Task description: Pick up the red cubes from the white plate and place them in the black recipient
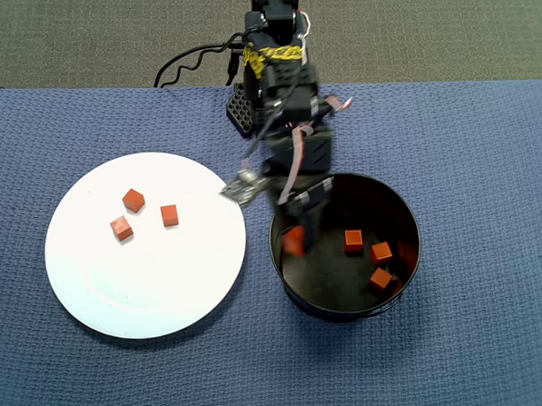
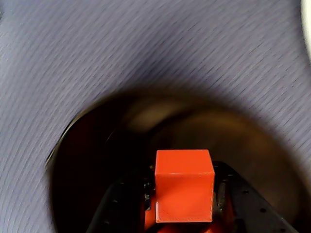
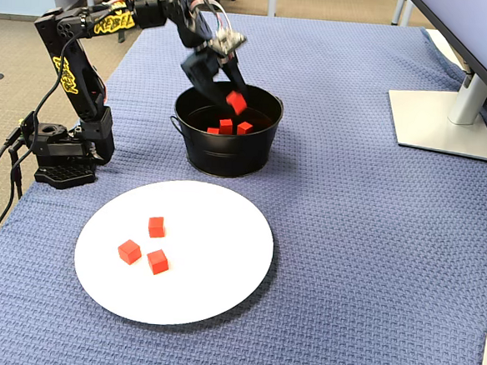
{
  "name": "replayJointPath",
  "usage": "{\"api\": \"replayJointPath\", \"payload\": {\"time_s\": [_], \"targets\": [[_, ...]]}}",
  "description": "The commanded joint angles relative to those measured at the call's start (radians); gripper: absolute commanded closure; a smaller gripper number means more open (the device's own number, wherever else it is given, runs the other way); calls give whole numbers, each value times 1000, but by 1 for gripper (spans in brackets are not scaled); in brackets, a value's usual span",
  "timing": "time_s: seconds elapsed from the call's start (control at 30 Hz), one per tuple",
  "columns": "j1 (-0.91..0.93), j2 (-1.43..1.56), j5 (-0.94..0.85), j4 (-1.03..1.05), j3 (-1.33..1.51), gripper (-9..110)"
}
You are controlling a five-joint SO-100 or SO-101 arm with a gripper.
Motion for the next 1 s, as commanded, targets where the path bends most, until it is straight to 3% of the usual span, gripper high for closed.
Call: {"api": "replayJointPath", "payload": {"time_s": [0.0,0.1,0.23,0.43,0.57,0.97], "targets": [[-124,91,54,29,6,102],[-160,101,35,8,43,73],[-69,54,51,-124,35,78],[115,-78,89,-107,-84,85],[250,-175,-98,28,-189,85],[761,-356,-532,-126,-183,81]]}}
